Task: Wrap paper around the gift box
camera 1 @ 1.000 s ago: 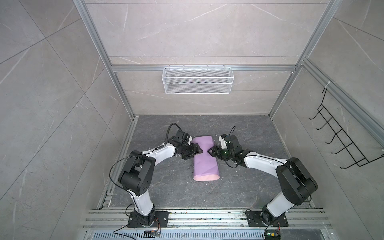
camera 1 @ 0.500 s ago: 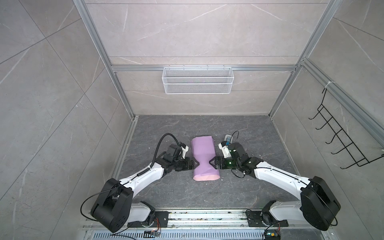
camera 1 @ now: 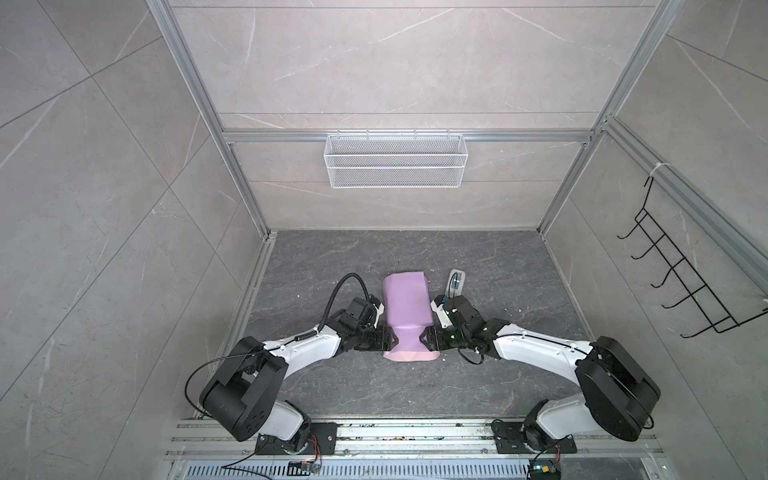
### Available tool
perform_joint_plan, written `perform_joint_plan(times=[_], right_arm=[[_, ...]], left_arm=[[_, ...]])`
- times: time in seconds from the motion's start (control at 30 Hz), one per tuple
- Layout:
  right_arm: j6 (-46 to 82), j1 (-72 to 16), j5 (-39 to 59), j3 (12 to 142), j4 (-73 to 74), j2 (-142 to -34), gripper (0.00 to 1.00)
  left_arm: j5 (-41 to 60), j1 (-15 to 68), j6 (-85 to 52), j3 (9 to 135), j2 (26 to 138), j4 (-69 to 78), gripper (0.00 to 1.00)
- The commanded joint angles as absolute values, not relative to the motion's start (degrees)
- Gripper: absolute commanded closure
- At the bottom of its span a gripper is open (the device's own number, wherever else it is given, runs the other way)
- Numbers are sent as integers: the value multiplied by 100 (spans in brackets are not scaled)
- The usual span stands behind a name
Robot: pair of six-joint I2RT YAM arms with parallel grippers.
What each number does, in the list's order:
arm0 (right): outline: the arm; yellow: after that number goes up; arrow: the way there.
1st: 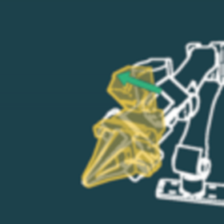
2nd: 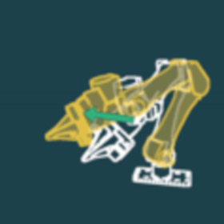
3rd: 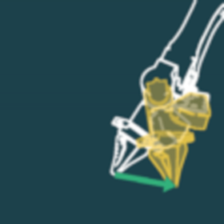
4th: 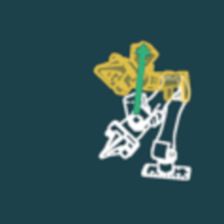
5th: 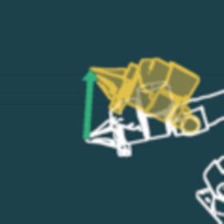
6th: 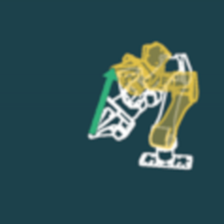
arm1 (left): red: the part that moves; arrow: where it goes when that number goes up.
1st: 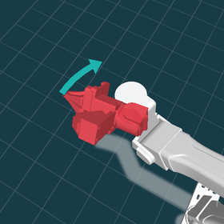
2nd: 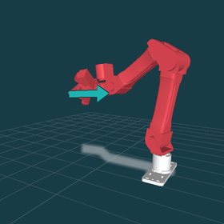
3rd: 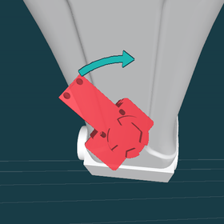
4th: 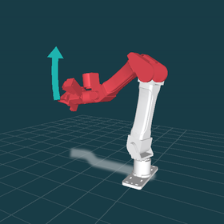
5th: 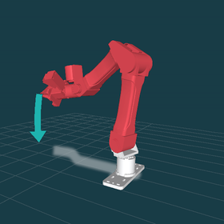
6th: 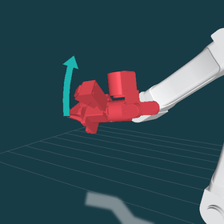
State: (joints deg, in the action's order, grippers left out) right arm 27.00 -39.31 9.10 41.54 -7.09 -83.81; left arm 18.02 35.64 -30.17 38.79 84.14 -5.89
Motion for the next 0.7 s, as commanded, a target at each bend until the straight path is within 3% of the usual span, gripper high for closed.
perform_joint_plan(times=[0.0,0.27,0.67], right_arm=[[2442,-3961,571,4087,-786,-8367,28],[2372,-3970,482,3987,-517,-8577,32],[2377,-4034,278,3950,-42,-8912,51]], left_arm=[[1629,3567,-2848,4000,8438,-415,31],[1560,3585,-2918,4052,8564,-219,32],[1227,3633,-2989,4084,8779,-20,37]])
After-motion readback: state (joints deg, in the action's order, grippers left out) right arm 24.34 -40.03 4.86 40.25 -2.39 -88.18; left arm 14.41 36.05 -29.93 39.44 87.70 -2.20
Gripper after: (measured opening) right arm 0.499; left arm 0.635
